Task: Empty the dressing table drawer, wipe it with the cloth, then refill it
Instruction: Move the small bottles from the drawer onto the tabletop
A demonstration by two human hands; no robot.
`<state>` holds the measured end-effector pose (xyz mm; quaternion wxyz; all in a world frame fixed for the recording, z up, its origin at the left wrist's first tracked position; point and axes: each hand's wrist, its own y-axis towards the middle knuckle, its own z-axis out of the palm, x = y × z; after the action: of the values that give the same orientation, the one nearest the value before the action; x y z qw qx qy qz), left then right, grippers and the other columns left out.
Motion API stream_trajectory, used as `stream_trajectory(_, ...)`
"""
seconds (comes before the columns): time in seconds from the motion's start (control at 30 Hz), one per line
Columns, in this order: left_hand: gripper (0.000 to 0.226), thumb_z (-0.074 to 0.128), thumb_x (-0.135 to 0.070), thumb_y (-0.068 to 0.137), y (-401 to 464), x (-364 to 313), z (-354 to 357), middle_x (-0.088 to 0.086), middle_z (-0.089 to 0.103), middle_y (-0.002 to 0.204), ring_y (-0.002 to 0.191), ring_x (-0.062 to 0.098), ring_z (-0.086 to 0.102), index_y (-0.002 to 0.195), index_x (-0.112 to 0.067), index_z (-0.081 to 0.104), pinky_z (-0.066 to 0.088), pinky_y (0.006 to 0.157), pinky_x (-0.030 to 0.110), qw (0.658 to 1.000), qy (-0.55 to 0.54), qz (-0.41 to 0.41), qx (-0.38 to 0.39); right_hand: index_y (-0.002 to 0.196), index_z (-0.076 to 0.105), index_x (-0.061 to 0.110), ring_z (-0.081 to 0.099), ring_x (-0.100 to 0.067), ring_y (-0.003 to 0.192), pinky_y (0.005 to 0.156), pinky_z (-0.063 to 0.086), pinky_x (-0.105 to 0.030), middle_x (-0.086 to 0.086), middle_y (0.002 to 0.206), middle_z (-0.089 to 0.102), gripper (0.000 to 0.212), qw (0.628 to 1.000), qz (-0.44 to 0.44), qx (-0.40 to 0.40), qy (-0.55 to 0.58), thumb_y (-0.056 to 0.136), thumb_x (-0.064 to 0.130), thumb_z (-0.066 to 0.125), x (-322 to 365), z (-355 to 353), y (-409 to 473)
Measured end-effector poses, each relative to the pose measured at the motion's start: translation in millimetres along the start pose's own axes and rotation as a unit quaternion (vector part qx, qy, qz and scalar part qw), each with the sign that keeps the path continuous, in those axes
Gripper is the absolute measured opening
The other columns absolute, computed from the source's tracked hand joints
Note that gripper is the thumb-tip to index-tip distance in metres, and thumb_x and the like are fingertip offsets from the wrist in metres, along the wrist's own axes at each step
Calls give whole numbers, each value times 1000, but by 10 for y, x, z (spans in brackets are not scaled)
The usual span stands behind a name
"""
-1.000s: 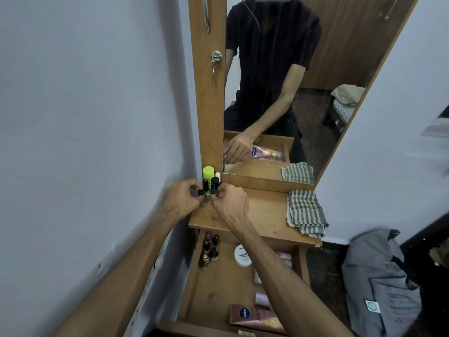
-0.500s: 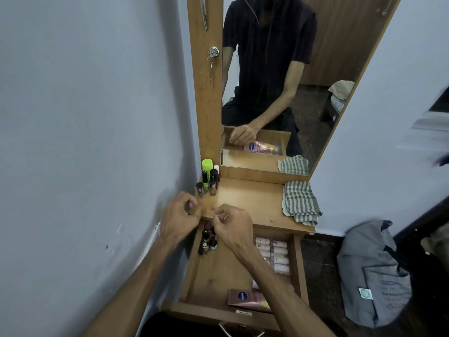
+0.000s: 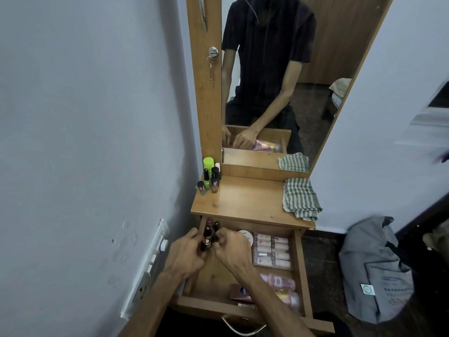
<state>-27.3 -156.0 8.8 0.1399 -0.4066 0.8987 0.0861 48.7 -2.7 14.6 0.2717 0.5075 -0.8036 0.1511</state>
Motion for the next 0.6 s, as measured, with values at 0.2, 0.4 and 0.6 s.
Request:
stream_trajectory(0.2,31,71,-25,75,29,8,-7,-1,59,103,79,26,67,105,-17,70,53,64,36,999,33,18,6,105,73,27,69,-21,84,68,49,-33,5,81,74,28,999,-33,5,3,80,32,62,60,93,9)
stream_trajectory(0.4,34,70,-30,77,9,15,13,-2,57,106,79,24,66,110,-20,67,51,64,36,1000,28,7,10,107,69,22,68,-33,89,72,54,-39,-4,88,74,29,996,-47,53,-49,80,29,59,88,159,96)
stream_trajectory(0.6,32,72,-27,79,0,19,25,-2,55,107,80,22,65,109,-19,67,52,65,34,1000,24,9,13,106,67,22,68,-37,90,71,51,-39,-7,92,74,27,992,-61,77,-81,80,26,59,60,195,137)
